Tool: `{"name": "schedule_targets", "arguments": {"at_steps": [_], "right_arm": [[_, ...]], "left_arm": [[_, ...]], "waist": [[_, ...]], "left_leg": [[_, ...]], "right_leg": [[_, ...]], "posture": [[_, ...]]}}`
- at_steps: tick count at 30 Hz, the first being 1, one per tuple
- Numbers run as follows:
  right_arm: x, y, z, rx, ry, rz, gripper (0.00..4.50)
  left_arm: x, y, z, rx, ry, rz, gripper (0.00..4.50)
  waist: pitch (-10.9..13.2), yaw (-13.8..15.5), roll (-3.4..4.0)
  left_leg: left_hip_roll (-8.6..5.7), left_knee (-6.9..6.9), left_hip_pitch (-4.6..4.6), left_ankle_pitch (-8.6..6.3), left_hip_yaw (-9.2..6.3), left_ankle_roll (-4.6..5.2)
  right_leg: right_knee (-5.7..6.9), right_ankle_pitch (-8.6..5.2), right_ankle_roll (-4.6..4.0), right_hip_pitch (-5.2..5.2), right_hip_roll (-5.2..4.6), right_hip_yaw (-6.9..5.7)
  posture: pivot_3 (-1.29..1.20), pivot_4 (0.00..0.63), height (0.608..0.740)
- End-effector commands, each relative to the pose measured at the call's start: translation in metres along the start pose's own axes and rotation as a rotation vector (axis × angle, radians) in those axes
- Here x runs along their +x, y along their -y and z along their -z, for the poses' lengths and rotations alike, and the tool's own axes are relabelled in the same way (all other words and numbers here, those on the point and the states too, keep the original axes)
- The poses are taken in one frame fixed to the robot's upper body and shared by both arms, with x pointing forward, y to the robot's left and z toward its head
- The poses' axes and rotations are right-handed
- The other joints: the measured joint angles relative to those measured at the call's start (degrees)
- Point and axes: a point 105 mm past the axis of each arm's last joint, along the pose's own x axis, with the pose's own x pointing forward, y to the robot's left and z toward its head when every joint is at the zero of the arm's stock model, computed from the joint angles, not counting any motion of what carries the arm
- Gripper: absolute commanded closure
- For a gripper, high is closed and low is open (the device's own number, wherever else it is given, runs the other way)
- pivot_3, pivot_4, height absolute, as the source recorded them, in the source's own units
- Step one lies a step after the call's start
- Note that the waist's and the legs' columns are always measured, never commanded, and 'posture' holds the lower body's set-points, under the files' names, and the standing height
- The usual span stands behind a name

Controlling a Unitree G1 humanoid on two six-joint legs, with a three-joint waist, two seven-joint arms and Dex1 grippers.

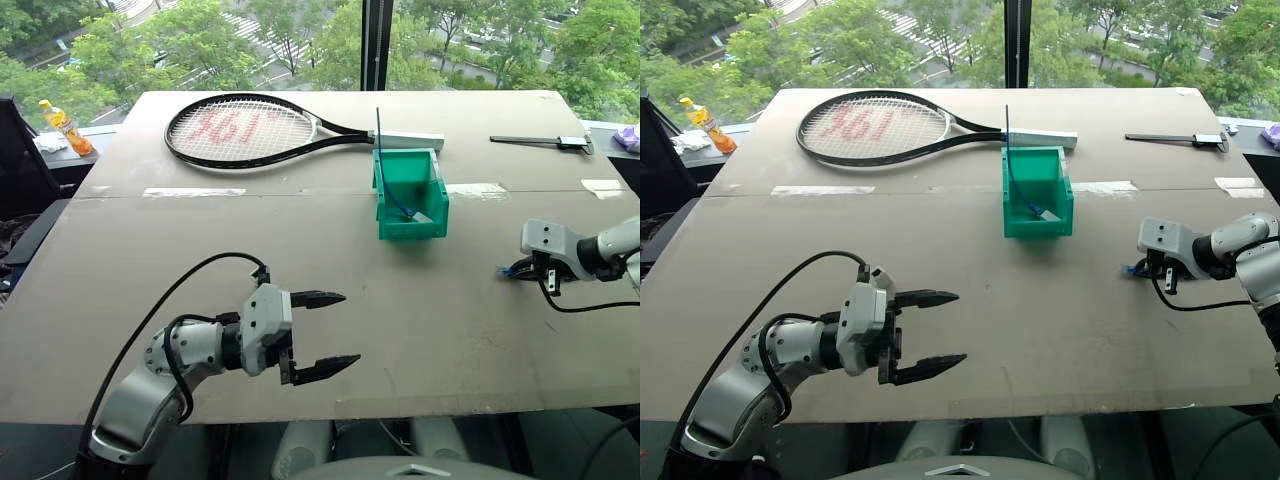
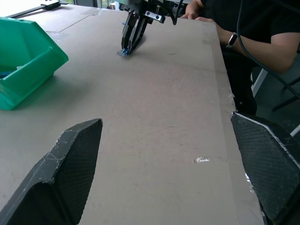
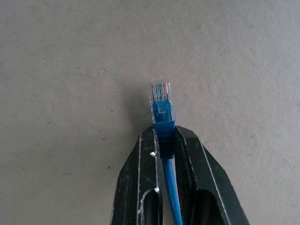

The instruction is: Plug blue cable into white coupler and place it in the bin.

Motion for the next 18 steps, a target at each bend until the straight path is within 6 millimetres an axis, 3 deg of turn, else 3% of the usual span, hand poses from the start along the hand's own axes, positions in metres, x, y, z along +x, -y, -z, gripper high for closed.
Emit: {"name": "schedule_targets", "arguments": {"at_steps": [1, 4, 7, 9, 12, 14, 18], "right_arm": [[0.005, -0.012, -0.035, -0.079, 0.07, -0.061, 4.46], [0.026, -0.034, -0.088, -0.168, 0.156, -0.123, 4.46], [0.043, -0.047, -0.115, -0.213, 0.177, -0.163, 4.46], [0.065, -0.053, -0.131, -0.281, 0.167, -0.188, 4.46], [0.089, -0.055, -0.145, -0.263, 0.203, -0.195, 3.39], [0.093, -0.058, -0.138, -0.253, 0.21, -0.207, 2.58], [0.068, -0.054, -0.155, -0.272, 0.398, -0.145, 0.86]], "left_arm": [[-0.007, -0.004, -0.002, 0.017, 0.006, -0.037, 0.0], [-0.018, -0.009, 0.01, -0.013, -0.034, -0.091, 0.0], [-0.022, -0.012, 0.018, -0.011, -0.071, -0.12, 0.0], [-0.024, -0.019, 0.022, 0.024, -0.109, -0.156, 0.0], [-0.025, -0.031, 0.023, 0.037, -0.142, -0.207, 0.0], [-0.027, -0.04, 0.026, 0.024, -0.193, -0.23, 0.0], [-0.022, -0.051, 0.017, 0.031, -0.212, -0.176, 0.0]], "waist": [[0.0, 0.0, 0.01], [0.0, -0.6, 0.02], [0.0, -0.9, 0.05], [0.0, -0.8, 0.04], [0.0, -0.6, 0.0], [-0.1, -0.4, -0.1], [-0.1, -0.2, -0.1]], "left_leg": [[0.01, -0.01, 0.0, 0.0, -0.01, 0.0], [0.07, -0.05, 0.0, 0.0, -0.03, 0.0], [0.08, -0.05, -0.02, 0.0, -0.14, -0.01], [0.01, -0.02, -0.07, 0.0, -0.22, -0.01], [-0.05, 0.01, -0.09, 0.0, -0.24, -0.01], [-0.07, 0.01, -0.1, 0.01, -0.28, -0.02], [-0.07, -0.03, -0.09, 0.01, -0.38, -0.03]], "right_leg": [[0.0, 0.0, 0.0, -0.01, 0.01, -0.01], [0.04, 0.0, -0.01, -0.06, -0.01, 0.01], [0.08, -0.01, 0.0, -0.09, 0.0, -0.09], [0.08, 0.0, -0.01, -0.08, -0.01, -0.18], [0.06, 0.0, -0.01, -0.06, -0.04, -0.19], [0.05, 0.01, -0.03, -0.05, -0.06, -0.22], [0.06, 0.01, -0.03, -0.04, -0.03, -0.3]], "posture": [[0.0, 0.15, 0.74], [0.0, 0.15, 0.74], [0.0, 0.15, 0.74], [0.0, 0.15, 0.74], [0.0, 0.15, 0.74], [0.0, 0.15, 0.74], [0.0, 0.15, 0.74]]}}
